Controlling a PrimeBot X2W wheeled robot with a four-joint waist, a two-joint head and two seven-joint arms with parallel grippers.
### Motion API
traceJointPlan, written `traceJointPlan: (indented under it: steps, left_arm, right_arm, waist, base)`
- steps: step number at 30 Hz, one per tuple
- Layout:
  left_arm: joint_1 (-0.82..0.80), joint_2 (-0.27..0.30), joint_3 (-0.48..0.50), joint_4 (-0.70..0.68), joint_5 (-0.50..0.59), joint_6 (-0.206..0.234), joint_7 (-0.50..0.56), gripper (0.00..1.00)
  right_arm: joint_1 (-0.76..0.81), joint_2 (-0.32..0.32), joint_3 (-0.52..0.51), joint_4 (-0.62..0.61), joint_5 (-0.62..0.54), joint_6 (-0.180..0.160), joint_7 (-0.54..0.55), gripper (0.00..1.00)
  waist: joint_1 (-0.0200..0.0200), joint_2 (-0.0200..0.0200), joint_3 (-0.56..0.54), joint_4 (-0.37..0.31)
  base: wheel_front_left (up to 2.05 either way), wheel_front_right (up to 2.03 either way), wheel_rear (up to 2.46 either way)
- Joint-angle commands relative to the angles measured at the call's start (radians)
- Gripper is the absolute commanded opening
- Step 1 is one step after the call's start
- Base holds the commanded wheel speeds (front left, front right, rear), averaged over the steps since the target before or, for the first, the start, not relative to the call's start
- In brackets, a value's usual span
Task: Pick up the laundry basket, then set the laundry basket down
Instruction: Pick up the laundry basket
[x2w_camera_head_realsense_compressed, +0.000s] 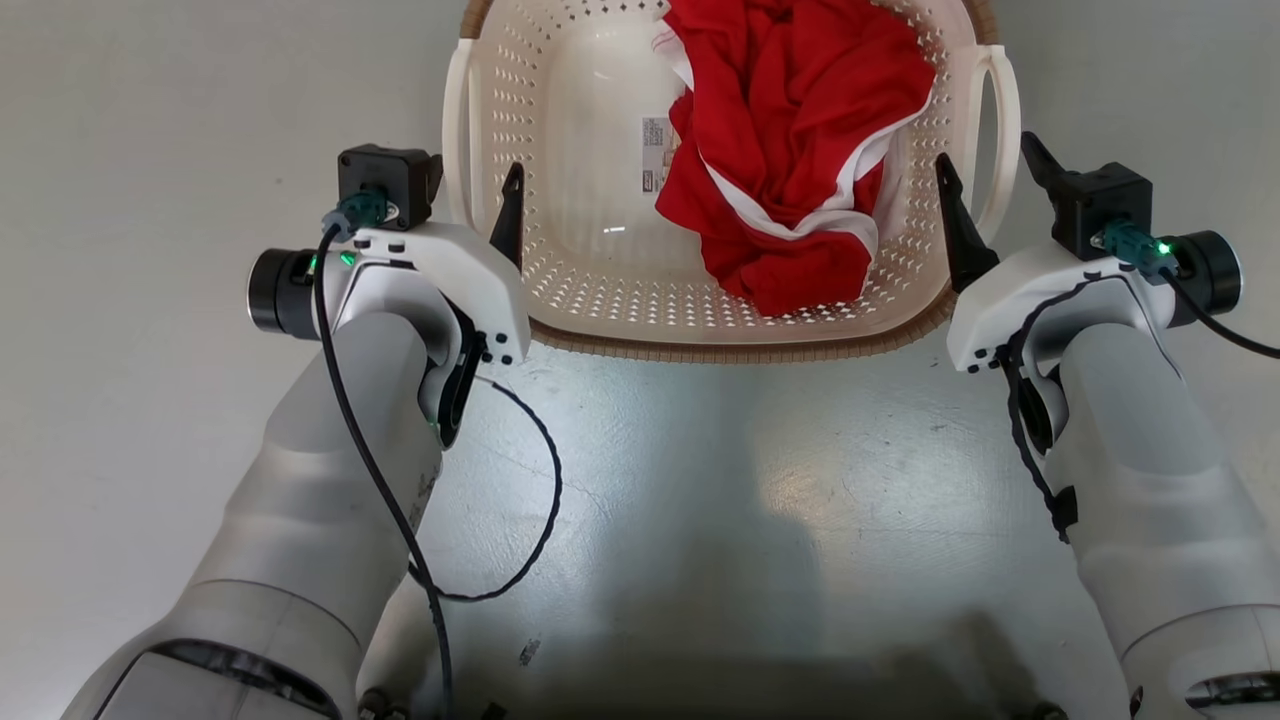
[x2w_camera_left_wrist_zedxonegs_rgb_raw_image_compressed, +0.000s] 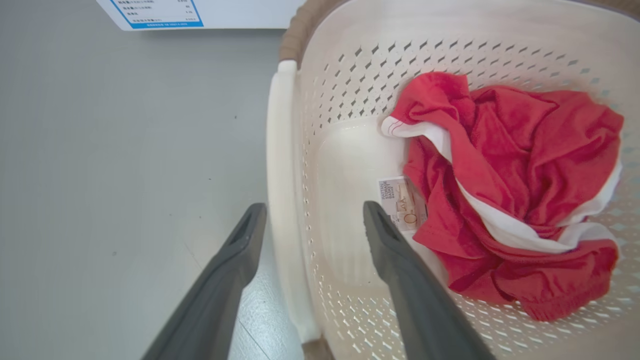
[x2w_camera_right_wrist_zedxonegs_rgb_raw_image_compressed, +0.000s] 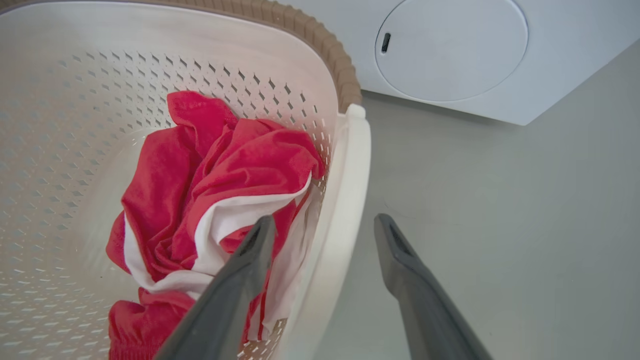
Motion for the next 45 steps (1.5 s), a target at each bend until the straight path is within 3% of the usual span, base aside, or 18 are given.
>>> traceJointPlan:
  steps: [1, 28, 45]
  left_arm:
    - [-0.003, 0.025, 0.009, -0.003, -0.006, 0.011, -0.006, 1.00]
    - [-0.063, 0.025, -0.056, 0.072, -0.039, 0.013, -0.006, 1.00]
    - [-0.070, 0.025, -0.067, 0.092, -0.054, 0.013, -0.006, 1.00]
  right_arm:
    - [0.013, 0.016, 0.020, -0.004, 0.008, 0.006, -0.011, 1.00]
    - [-0.018, 0.016, 0.142, 0.053, 0.108, 0.006, -0.021, 1.00]
    - [-0.025, 0.016, 0.153, 0.059, 0.121, 0.006, -0.022, 1.00]
  waist:
    - [-0.0001, 0.0000, 0.005, -0.001]
    - [-0.0001, 0.0000, 0.039, -0.025]
    - [-0.0001, 0.0000, 0.041, -0.025]
  base:
    - [0.00, 0.00, 0.00]
    - [0.00, 0.00, 0.00]
    - [0.00, 0.00, 0.00]
